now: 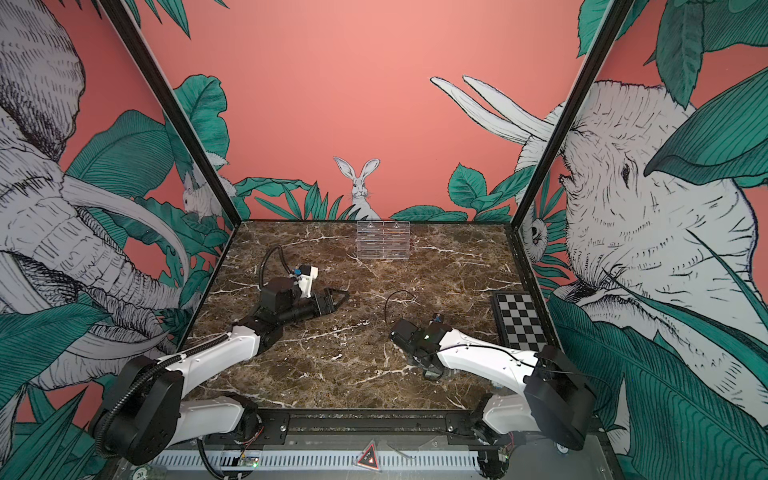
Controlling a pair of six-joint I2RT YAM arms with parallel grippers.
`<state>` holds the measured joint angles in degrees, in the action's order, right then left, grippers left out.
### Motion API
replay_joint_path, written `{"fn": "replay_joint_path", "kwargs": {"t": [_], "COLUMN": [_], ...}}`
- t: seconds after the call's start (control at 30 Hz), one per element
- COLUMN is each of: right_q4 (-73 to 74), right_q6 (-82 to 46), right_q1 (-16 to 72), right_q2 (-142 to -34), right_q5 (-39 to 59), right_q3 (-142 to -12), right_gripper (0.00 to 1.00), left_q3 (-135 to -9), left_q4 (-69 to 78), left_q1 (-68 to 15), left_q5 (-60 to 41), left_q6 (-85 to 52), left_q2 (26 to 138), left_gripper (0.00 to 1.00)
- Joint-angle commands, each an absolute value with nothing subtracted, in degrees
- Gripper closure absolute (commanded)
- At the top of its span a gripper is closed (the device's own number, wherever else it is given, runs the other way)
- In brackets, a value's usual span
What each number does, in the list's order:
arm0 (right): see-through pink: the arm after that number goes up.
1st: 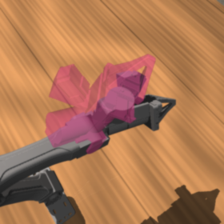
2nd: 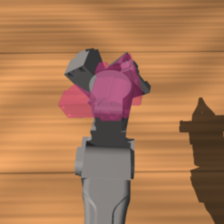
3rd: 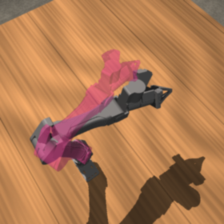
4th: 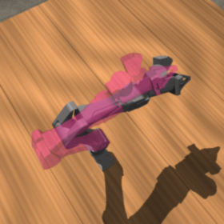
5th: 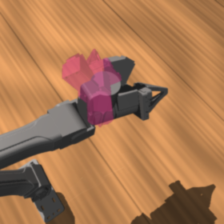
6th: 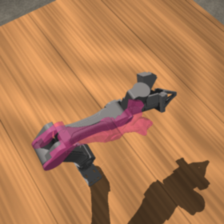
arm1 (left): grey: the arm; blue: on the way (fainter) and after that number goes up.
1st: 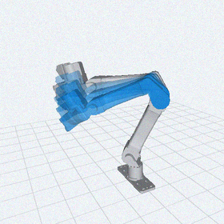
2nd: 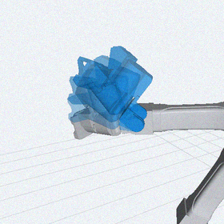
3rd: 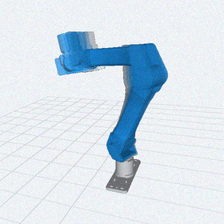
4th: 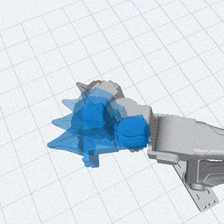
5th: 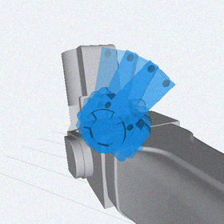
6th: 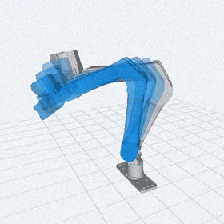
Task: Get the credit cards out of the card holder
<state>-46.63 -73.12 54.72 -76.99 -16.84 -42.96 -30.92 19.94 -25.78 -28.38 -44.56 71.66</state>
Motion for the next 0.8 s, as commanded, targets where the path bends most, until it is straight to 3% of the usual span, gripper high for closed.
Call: {"fn": "replay_joint_path", "kwargs": {"t": [0.0, 0.77], "right_q4": [-50.03, -43.61], "right_q6": [-72.23, -72.94], "right_q1": [56.59, 56.99], "right_q2": [-79.86, -79.87], "right_q5": [-19.92, -19.41], "right_q3": [-44.64, -38.0], "right_gripper": [0.3, 0.58], "left_q3": [-30.81, -31.11], "left_q4": [18.64, 17.98], "left_q1": [-26.18, -28.03], "left_q5": [-27.6, -25.84], "left_q6": [-43.92, -44.33], "left_q2": [69.73, 69.87], "left_gripper": [0.03, 0.03]}}
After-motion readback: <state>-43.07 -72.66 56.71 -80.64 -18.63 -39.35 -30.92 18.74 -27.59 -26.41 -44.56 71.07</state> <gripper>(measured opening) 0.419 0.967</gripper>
